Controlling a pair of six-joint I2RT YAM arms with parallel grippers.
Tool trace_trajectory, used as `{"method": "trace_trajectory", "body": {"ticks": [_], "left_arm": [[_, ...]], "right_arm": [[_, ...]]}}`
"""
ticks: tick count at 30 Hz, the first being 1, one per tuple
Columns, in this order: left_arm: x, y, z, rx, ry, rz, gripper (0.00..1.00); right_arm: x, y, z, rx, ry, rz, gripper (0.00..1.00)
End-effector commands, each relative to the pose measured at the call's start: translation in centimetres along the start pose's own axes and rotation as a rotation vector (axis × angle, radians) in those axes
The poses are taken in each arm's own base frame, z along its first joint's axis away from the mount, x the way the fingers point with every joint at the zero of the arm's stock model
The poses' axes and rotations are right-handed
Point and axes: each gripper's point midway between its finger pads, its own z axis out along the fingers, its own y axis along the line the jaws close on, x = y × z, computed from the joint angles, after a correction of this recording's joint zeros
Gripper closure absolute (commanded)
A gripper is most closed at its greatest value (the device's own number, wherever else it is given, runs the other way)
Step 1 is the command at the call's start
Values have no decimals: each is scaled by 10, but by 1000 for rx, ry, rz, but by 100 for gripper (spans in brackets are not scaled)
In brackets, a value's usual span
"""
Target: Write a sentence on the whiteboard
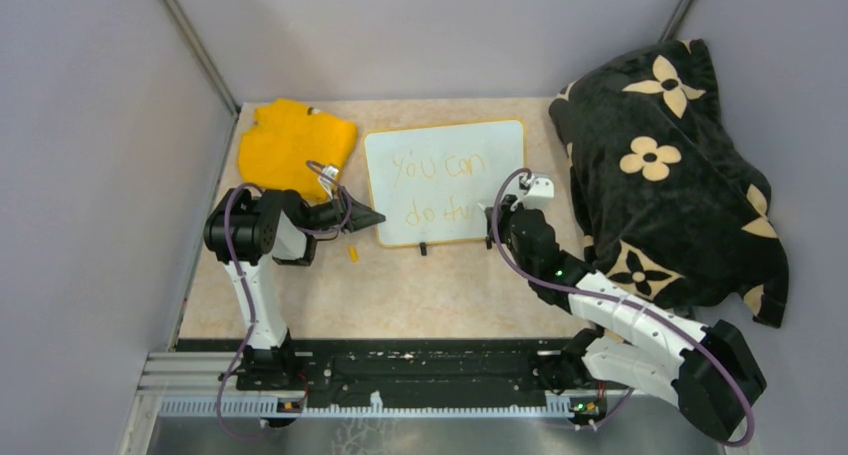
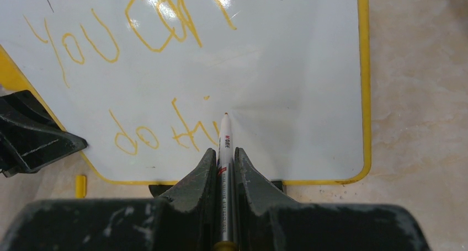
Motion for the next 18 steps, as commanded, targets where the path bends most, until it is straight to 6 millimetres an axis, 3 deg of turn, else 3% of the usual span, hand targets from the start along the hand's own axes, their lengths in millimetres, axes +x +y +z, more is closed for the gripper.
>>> {"method": "trace_trajectory", "body": {"ticks": [1,18], "left_arm": [[-5,2,2,6,-34,51,100],[-4,2,2,7,-33,51,100]], "right_arm": [[-37,12,4,-20,-102,42,100],[-30,3,5,19,-86,15,100]]}}
